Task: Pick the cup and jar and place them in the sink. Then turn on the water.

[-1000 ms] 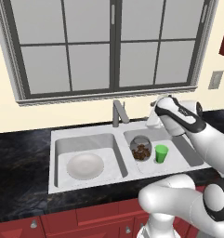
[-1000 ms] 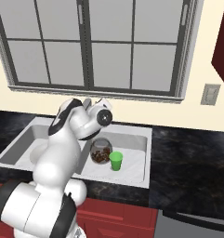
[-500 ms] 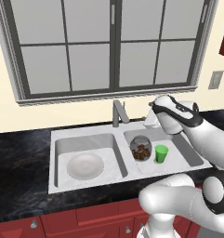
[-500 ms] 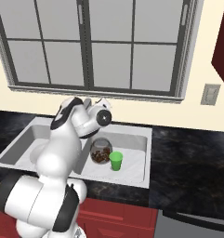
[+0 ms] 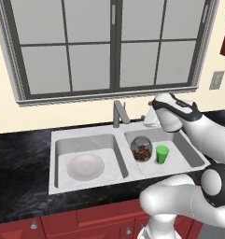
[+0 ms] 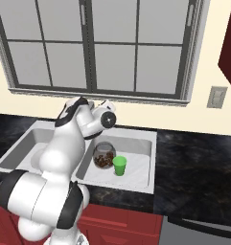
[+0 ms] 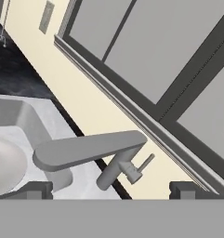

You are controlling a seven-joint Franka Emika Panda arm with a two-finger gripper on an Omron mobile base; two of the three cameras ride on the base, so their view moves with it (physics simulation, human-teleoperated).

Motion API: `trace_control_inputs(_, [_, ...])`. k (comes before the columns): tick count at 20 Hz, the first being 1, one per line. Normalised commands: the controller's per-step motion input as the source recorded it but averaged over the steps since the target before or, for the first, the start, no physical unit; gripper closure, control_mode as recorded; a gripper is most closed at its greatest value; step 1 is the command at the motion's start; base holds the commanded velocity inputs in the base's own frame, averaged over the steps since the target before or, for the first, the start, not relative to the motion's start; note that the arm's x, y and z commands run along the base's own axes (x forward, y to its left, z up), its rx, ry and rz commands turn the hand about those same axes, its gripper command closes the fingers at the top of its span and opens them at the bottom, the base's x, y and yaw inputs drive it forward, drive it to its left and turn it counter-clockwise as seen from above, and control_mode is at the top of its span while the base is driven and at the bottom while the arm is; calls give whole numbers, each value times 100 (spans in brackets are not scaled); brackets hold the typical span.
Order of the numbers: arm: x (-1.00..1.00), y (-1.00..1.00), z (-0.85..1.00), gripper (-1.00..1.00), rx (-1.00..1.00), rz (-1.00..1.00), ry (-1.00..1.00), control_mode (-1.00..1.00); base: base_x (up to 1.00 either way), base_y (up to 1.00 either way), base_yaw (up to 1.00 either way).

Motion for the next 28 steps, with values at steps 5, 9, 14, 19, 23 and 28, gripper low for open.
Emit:
trace_control_inputs(5, [4,8,0,-100,2,0,0,-100,0,0,0])
trace_control_inputs(9, [10,10,0,-100,1,0,0,-100,0,0,0])
trace_control_inputs(14, [19,4,-1,-100,1,0,0,-100,0,0,0])
trace_control_inputs(19, [23,0,-12,-100,0,0,0,-100,0,0,0])
trace_control_inputs(23, [20,0,-20,-100,0,0,0,-100,0,0,0])
trace_control_inputs(28, [20,1,-18,-100,0,0,0,-100,0,0,0])
